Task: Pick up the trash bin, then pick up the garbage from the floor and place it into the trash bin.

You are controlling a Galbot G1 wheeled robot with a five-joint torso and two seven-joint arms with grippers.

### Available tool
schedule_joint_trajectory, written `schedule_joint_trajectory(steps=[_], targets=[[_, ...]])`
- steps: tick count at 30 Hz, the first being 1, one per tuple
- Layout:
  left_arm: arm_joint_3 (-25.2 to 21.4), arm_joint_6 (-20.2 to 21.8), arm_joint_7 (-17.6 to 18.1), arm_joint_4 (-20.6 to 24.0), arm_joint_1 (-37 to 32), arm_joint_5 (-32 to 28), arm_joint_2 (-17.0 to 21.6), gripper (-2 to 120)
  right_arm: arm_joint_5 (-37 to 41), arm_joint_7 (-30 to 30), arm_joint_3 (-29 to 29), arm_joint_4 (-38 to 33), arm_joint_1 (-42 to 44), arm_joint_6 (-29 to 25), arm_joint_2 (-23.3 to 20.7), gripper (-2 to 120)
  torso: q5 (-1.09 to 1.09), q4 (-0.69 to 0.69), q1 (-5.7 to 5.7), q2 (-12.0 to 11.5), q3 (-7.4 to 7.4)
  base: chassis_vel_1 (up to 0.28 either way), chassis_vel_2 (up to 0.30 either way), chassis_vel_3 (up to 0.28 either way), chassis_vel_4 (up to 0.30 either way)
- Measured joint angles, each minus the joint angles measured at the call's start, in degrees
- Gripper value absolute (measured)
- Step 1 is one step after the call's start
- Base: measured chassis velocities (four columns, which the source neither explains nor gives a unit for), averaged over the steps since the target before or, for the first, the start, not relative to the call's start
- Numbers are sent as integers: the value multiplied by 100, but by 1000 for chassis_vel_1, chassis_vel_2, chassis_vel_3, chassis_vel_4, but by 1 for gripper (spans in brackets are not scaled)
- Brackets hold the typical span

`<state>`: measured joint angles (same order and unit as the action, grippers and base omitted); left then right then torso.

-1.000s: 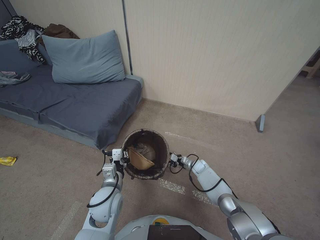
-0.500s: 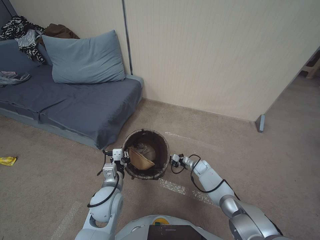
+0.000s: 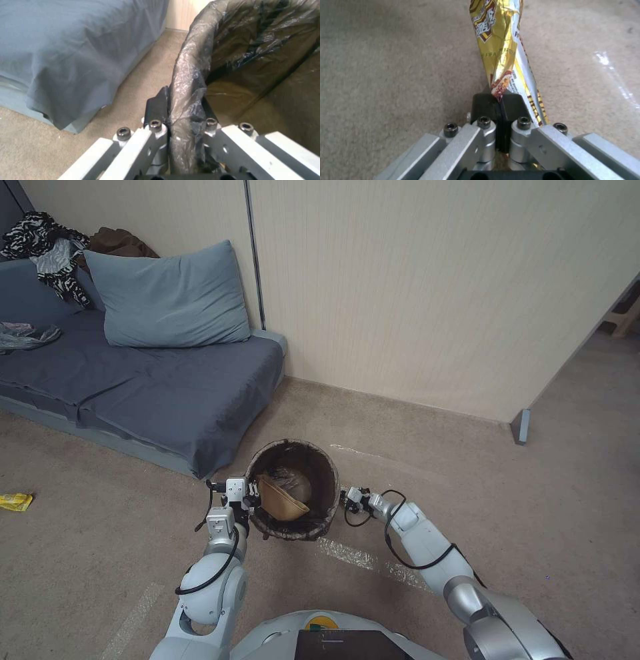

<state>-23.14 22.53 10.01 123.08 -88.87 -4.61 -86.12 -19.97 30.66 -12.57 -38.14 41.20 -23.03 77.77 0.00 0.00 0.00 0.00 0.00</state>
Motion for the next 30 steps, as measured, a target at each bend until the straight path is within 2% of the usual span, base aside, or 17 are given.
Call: schedule_joint_trajectory(steps=[14, 15, 16, 17, 18, 20, 22, 24, 25, 26, 27, 28, 29, 30], targets=[[-10, 2, 1, -51, 19, -16, 35, 6, 158, -335, -172, -377, 291, -213, -27, 0, 0, 0, 0, 0, 0, 0, 0, 0, 0], [-26, 2, 2, -96, 31, -35, 57, 6, 250, -633, -354, -711, 546, -365, -34, 0, 0, -1, 0, 0, 0, 0, 0, 0, 0], [-26, 2, 2, -96, 31, -35, 57, 6, 250, -633, -354, -711, 546, -365, -34, 0, 0, -1, 0, 0, 0, 0, 0, 0, 0], [-27, 2, 4, -121, 36, -46, 63, 6, 333, -751, -422, -900, 669, -409, -40, 0, 0, -1, 0, 0, 0, 0, 0, 0, 0], [-27, 2, 6, -158, 46, -64, 71, 6, 626, -953, -494, -1409, 957, -432, -74, 0, 0, -1, 0, 0, 0, 0, 0, 0, 0], [-26, 2, 7, -168, 48, -73, 72, 6, 718, -996, -506, -1548, 1031, -436, -83, 0, 0, -1, 0, 0, 0, 0, 0, 0, 0], [-8, 8, 10, -210, 64, -115, 75, 6, 1584, -1219, -570, -2844, 1482, -408, -182, 0, -4, -1, -1, 1, -1, 0, 0, 0, 0], [-4, 8, 10, -211, 64, -118, 75, 6, 1642, -1232, -573, -2930, 1504, -400, -190, 0, -5, 1, 0, 1, -1, 0, 0, 0, 0], [-11, 38, 16, -227, 65, -171, 86, 6, 2166, -1360, -641, -3731, 1853, -173, -277, 0, 5, -1, 0, -1, 1, 0, 0, 0, 0], [-11, 38, 16, -227, 65, -171, 86, 6, 2166, -1360, -641, -3731, 1853, -173, -277, 0, 5, -1, 0, -1, 1, 0, 0, 0, 0], [-3, 50, 18, -235, 65, -188, 90, 6, 2332, -1398, -669, -4349, 2021, -123, -310, 0, -5, -4, 0, 0, 0, 0, 0, 0, 0], [21, 62, 18, -239, 66, -203, 91, 6, 2525, -1411, -674, -5251, 2260, -52, -358, 0, -1, -2, 0, 0, -1, 0, 0, 0, 0], [21, 62, 18, -239, 66, -203, 91, 6, 2525, -1411, -674, -5251, 2260, -52, -358, 0, -1, -2, 0, 0, -1, 0, 0, 0, 0], [15, 66, 18, -246, 67, -210, 92, 6, 2610, -1396, -653, -5628, 2383, -21, -376, 0, 0, -1, 0, 0, -1, 0, 0, 0, 0]])
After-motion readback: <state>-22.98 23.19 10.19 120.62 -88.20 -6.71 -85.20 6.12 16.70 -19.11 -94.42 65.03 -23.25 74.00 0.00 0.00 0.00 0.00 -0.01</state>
